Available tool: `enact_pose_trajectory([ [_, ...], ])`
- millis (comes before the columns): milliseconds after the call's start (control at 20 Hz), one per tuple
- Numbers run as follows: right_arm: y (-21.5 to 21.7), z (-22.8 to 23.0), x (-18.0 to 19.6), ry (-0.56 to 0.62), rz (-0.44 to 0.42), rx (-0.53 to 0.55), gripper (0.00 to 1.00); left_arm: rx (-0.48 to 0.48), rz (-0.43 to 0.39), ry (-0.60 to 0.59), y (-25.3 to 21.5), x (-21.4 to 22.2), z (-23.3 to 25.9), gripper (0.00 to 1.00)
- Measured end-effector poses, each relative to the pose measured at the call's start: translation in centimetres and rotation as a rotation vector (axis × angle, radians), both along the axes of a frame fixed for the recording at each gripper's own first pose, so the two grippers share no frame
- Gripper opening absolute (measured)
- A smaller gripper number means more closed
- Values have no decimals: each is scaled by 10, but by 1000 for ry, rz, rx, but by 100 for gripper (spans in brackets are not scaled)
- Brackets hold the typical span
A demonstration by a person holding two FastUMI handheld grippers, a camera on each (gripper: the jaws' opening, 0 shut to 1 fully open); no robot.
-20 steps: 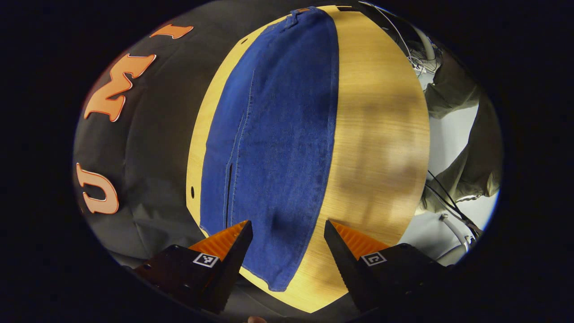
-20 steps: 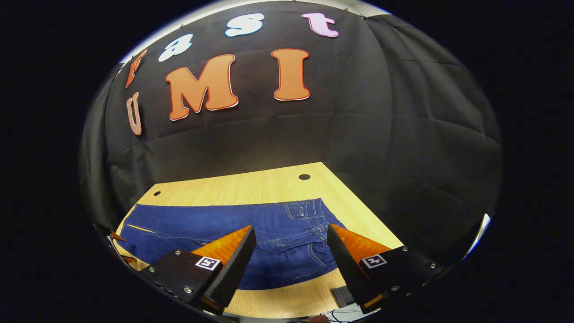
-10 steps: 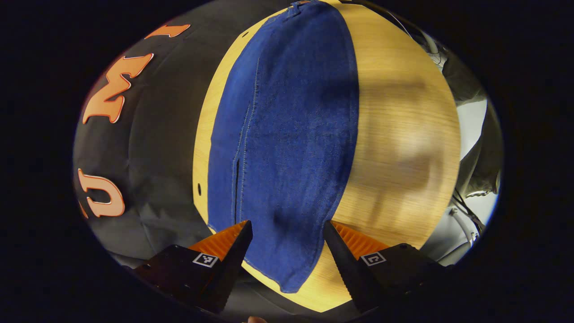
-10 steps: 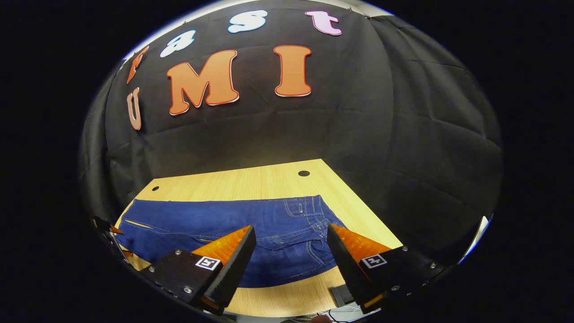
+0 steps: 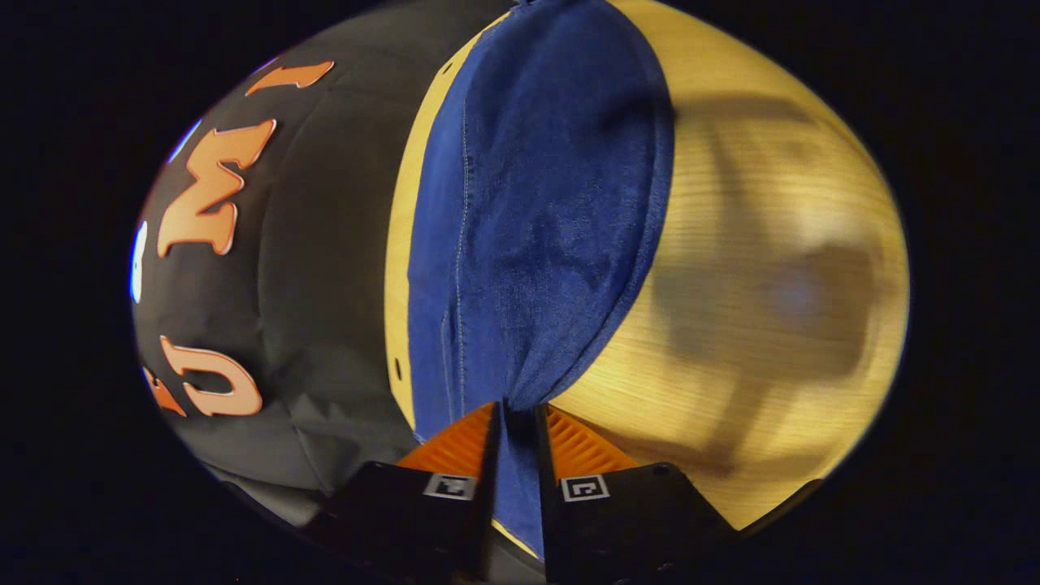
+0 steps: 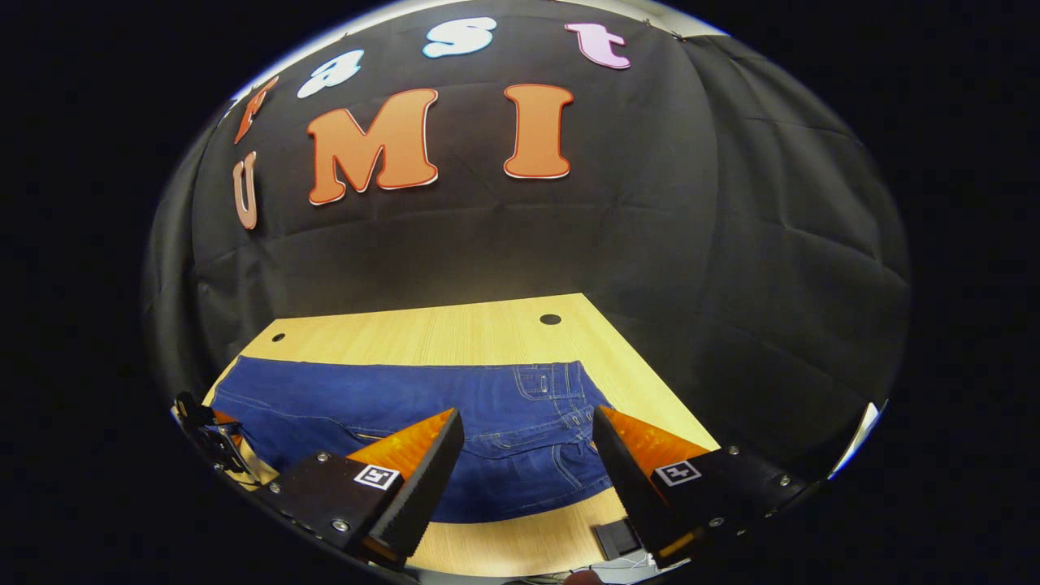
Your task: Grasp the waist and the cuffs of the jeans and fold them to make the two legs overlap; first hold the waist and fold one-third of the jeans toward the cuffs, then hold the cuffs and fold the remaining one-third in the same direction to finish folding.
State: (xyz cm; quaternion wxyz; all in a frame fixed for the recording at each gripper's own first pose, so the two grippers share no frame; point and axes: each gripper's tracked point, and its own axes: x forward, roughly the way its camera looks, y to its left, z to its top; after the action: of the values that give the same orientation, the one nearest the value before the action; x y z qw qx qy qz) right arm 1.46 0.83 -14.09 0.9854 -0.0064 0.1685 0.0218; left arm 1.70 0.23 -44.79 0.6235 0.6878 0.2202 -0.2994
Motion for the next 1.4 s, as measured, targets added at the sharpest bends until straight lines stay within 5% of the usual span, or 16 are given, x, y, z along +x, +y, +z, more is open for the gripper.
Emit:
enact_pose_trajectory([
  [150, -3, 4, 4, -39, 16, -112, 98, -3, -9, -11, 1, -2, -2, 12],
  [350, -3, 15, 10, -113, 139, -352, 98, -123, 123, 119, 8, -15, 3, 8],
  [600, -27, -2, 2, -140, 312, -777, 97, -124, 117, 109, 6, -20, 11, 8],
  [750, -45, -34, -8, -132, 473, -1130, 98, -115, 114, 117, 13, -30, 17, 8],
  [850, -49, -67, -19, -95, 587, -1259, 98, -110, 117, 126, 16, -37, 17, 8],
  [1400, -63, -150, -1, 68, 880, -1516, 97, -70, 120, 156, 15, -35, 9, 8],
])
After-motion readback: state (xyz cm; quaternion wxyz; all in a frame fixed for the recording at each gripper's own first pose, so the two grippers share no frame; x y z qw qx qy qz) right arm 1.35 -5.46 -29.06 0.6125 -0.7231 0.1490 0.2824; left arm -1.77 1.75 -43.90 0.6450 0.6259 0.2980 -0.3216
